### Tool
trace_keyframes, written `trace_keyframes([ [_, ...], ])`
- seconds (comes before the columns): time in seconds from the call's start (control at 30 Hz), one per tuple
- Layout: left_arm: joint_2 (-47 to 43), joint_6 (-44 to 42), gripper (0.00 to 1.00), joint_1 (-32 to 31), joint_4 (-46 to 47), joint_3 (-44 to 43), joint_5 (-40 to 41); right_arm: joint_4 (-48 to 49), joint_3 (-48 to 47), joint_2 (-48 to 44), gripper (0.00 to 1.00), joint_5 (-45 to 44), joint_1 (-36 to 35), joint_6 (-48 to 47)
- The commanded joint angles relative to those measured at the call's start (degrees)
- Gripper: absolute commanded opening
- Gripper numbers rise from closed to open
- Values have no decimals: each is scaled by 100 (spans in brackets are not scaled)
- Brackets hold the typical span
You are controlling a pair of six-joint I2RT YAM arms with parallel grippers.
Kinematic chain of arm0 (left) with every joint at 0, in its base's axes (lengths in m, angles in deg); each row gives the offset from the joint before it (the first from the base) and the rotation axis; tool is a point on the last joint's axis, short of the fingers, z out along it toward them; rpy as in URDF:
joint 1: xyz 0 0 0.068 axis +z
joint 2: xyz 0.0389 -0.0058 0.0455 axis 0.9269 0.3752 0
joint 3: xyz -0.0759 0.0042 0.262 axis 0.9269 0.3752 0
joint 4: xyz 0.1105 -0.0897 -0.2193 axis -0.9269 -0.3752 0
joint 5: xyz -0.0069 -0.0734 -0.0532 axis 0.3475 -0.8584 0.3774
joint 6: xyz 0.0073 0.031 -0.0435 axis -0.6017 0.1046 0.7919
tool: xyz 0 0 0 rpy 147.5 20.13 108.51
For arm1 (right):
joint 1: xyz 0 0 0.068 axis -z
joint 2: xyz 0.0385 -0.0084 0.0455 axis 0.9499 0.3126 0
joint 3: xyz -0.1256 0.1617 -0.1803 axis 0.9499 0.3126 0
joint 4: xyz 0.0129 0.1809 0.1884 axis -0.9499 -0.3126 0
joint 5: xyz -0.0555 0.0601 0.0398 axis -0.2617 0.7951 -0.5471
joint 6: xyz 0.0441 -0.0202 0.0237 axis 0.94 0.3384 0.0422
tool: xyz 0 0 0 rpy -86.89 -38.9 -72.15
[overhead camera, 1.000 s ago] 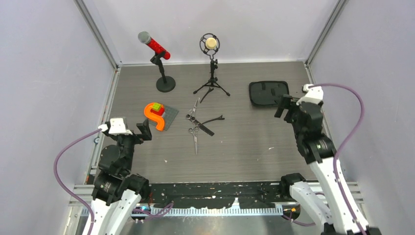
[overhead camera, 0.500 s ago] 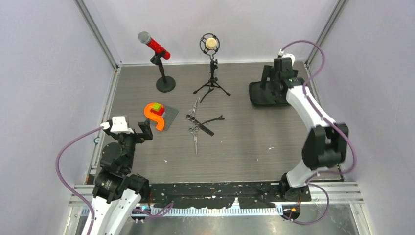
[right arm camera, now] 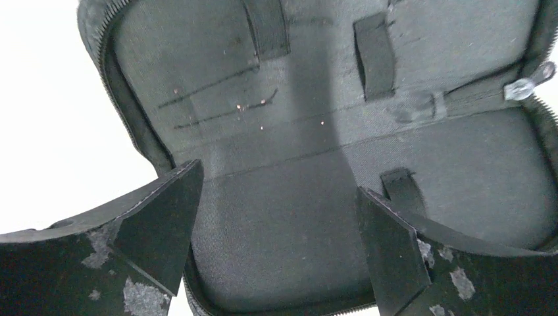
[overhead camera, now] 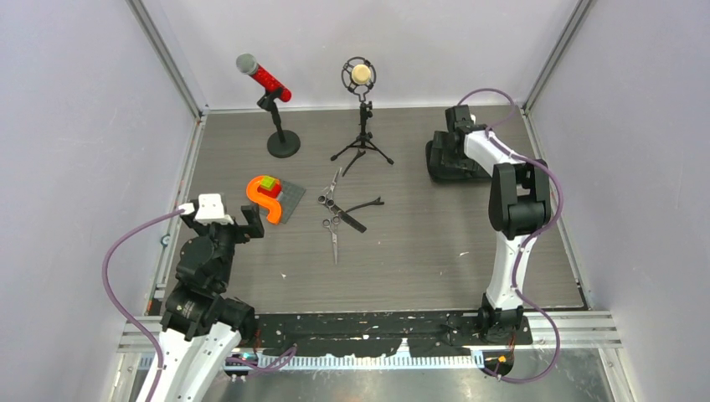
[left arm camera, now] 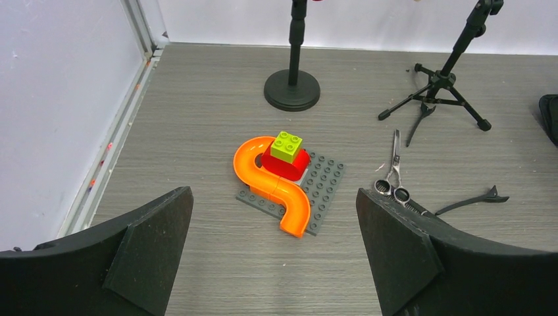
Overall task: Sort the hair-cutting tools
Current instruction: Move the hairdressing tool bag to the center of the board.
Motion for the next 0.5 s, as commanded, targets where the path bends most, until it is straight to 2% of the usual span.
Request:
trace_keyframes([
  [0.0,-9,-71,99,-51,195,-28,-69,-58,400,-262,94,266,-9,169],
  [0.2,-112,-40,99,-65,184,-30,-101,-5,1440,-893,87,488,-45,225],
  [0.47,-219,42,99,-90,128,-63,-237,111,2822,-1774,86,855,-186,379],
])
